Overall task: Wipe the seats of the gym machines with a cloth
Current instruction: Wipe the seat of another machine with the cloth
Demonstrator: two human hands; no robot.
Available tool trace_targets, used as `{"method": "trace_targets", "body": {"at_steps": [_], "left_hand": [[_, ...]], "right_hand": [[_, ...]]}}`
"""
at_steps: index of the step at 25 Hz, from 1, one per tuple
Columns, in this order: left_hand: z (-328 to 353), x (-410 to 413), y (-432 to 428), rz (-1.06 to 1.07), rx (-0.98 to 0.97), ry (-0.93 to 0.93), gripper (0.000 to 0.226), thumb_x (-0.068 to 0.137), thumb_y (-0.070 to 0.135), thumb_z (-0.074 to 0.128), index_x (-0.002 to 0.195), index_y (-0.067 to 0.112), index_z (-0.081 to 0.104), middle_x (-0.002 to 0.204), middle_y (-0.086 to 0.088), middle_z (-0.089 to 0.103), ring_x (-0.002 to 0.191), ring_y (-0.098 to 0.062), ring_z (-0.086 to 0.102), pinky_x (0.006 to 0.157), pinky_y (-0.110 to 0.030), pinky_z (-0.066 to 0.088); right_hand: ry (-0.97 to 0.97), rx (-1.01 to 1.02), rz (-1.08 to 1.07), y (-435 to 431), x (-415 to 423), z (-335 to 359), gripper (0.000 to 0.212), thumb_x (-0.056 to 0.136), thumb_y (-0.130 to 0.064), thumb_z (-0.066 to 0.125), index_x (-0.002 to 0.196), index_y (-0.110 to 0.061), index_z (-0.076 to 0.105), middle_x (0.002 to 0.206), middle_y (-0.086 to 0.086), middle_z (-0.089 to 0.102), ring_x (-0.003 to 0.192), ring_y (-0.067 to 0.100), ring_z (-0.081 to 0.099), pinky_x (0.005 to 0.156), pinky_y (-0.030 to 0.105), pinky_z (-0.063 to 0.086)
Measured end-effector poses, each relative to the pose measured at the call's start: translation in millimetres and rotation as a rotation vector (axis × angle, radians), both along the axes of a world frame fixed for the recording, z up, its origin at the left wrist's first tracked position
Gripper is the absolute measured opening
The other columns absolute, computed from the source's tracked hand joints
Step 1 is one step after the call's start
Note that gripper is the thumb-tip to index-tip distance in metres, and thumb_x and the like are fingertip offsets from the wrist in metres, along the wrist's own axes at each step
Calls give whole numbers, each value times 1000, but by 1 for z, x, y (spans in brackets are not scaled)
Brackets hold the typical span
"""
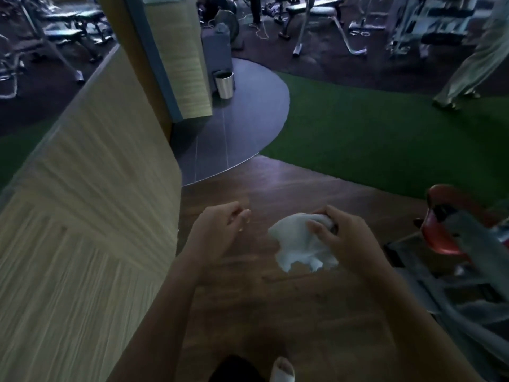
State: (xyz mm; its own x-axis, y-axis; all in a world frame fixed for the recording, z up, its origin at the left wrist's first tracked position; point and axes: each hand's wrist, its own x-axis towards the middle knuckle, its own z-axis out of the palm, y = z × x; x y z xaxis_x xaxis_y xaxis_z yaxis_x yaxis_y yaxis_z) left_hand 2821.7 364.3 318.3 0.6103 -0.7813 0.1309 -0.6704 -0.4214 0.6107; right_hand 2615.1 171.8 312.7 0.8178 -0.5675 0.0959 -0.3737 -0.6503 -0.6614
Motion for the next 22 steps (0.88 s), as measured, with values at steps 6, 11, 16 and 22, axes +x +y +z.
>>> {"method": "trace_targets", "body": {"at_steps": [6,11,16,22], "left_hand": [[-3,102,-130,-171,-22,-50,38,96,52,47,79,21,59,69,6,63,64,-9,61,64,-40,51],[-5,191,-244,-386,-27,14,36,97,51,48,70,29,53,63,8,61,58,-5,56,57,-33,46],[5,251,-358,-651,10,-34,33,100,51,46,71,37,54,60,17,58,54,3,53,48,-16,29],[2,242,-513,-913,111,35,27,99,36,54,73,30,60,67,17,63,58,1,55,55,-26,39]], "right_hand": [[1,32,-141,-91,79,1,16,97,-47,58,103,-33,64,81,-17,66,72,-1,62,59,25,51],[6,38,-333,-166,148,9,19,94,-50,56,102,-35,63,85,-18,67,78,-1,63,67,32,56],[-1,81,-513,-221,184,19,28,90,-58,50,101,-36,64,86,-18,69,81,0,65,71,39,56],[8,114,-834,-287,164,11,11,95,-43,59,101,-36,65,87,-19,70,83,-2,65,76,35,55]]}}
